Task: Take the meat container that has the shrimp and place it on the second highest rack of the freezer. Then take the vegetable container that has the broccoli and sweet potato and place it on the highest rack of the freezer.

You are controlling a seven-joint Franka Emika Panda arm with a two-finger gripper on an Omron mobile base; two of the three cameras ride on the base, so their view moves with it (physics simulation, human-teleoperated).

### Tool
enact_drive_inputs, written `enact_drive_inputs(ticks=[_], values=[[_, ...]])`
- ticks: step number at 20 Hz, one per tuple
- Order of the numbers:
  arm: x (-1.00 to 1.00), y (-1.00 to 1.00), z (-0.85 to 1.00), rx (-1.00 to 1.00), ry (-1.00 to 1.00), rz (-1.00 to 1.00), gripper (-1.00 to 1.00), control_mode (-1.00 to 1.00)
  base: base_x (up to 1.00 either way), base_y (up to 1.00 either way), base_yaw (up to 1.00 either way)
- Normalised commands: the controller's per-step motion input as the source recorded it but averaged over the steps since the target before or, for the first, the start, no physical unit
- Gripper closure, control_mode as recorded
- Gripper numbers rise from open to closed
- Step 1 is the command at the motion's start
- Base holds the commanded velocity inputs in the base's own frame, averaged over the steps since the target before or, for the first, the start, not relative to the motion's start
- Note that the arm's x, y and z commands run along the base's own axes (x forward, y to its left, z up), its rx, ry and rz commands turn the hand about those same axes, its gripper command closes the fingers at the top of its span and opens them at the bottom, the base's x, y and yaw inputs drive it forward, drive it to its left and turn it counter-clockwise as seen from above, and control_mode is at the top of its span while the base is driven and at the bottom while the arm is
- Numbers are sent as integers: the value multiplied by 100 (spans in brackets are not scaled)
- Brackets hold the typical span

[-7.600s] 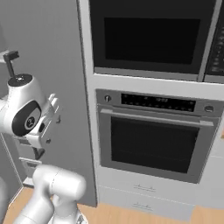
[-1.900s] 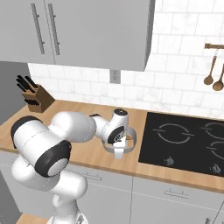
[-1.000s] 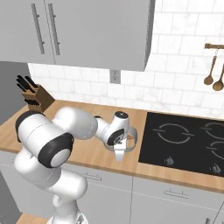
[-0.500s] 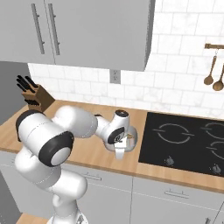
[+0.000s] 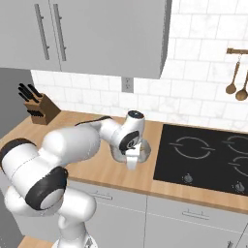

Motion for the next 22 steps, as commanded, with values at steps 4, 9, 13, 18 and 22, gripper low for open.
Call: enact_drive_inputs(ticks=[4, 9, 13, 18, 22], values=[[-75, 44, 79, 0, -13, -18, 100, -100, 0, 0, 0], [-48, 94, 64, -4, -23, -29, 100, -100, 0, 0, 0], [-30, 100, 56, -4, -10, -12, 100, -100, 0, 0, 0], [-20, 92, 79, -3, 1, -1, 100, -100, 0, 0, 0], [-24, 40, 63, -2, 1, 1, 100, -100, 0, 0, 0]])
